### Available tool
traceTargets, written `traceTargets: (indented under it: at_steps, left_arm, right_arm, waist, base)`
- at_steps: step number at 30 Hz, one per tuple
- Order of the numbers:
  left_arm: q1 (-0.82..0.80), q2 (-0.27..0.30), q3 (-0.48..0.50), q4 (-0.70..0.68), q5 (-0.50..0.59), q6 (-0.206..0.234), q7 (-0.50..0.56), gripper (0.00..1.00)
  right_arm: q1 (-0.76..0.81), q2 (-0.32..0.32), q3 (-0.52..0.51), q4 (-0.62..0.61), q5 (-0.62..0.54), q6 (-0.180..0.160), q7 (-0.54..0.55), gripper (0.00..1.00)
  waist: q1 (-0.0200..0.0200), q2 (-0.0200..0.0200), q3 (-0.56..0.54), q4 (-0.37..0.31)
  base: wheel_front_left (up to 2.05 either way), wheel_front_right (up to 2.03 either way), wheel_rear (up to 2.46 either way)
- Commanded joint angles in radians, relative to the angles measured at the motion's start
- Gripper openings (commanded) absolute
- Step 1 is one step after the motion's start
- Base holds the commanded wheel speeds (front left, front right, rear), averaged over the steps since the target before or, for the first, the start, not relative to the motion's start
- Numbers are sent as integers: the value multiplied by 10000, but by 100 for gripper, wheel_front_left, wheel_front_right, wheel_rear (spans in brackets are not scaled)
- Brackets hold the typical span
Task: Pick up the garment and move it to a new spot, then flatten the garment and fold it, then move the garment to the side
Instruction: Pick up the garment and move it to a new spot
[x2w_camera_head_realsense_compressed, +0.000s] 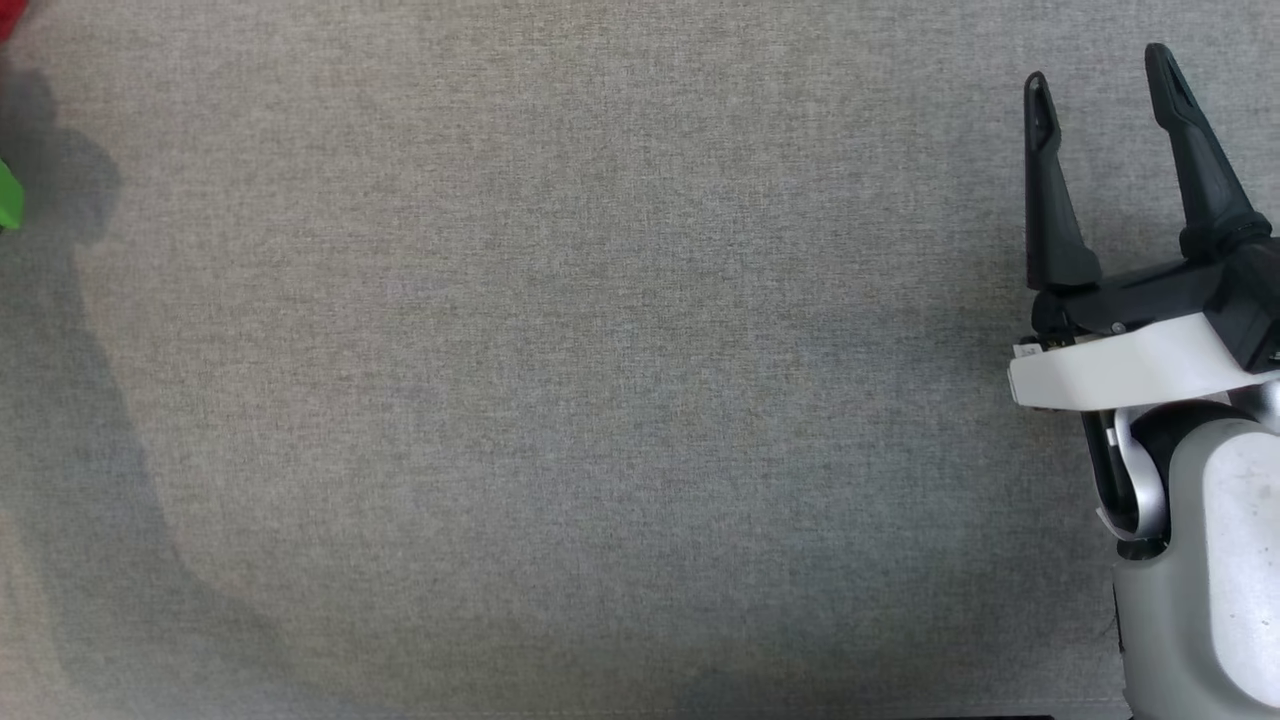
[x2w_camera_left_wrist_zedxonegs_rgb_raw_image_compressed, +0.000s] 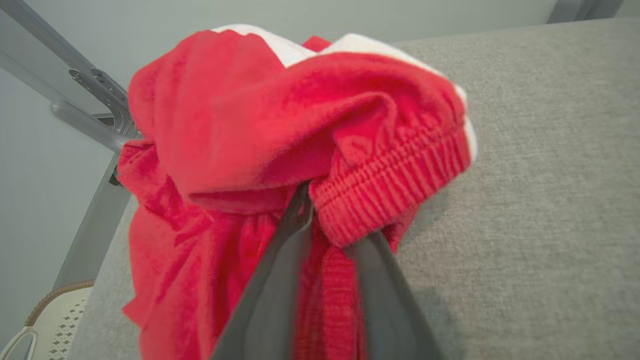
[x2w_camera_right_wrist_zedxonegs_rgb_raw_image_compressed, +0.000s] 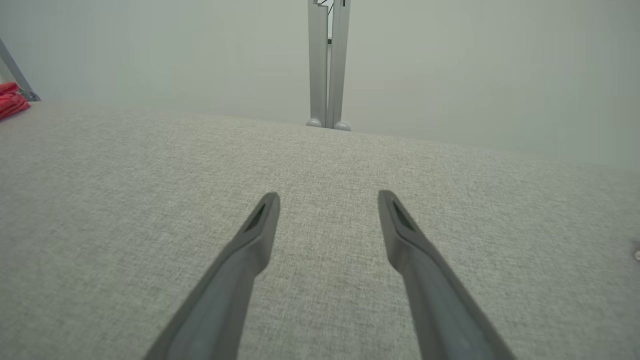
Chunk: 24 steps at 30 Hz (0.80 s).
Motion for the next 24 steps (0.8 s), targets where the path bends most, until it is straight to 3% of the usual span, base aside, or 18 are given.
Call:
traceTargets:
  at_steps: [1,14,24]
  left_arm:
    - [-227,163,-8,92,39,-12,-205,0]
    - [-679,865,-834,-236,624,-13,-849,0]
    - [-947,1017,-2414,-3048,876,-12,235,0]
  right_arm:
    - [-14,30,37,86,-51,-15,-94,100]
    - [389,233,82,1702,528,-15,-1039,100]
    - [1213,259,-268,3272,1438,-15,-1820,100]
  waist:
    - [-1,0,-134,-35]
    - [-1,0,-2345,-630]
    - [-1,0,-4653,-1798]
  base:
    - [0,0,0]
    - [0,0,0]
    - [0,0,0]
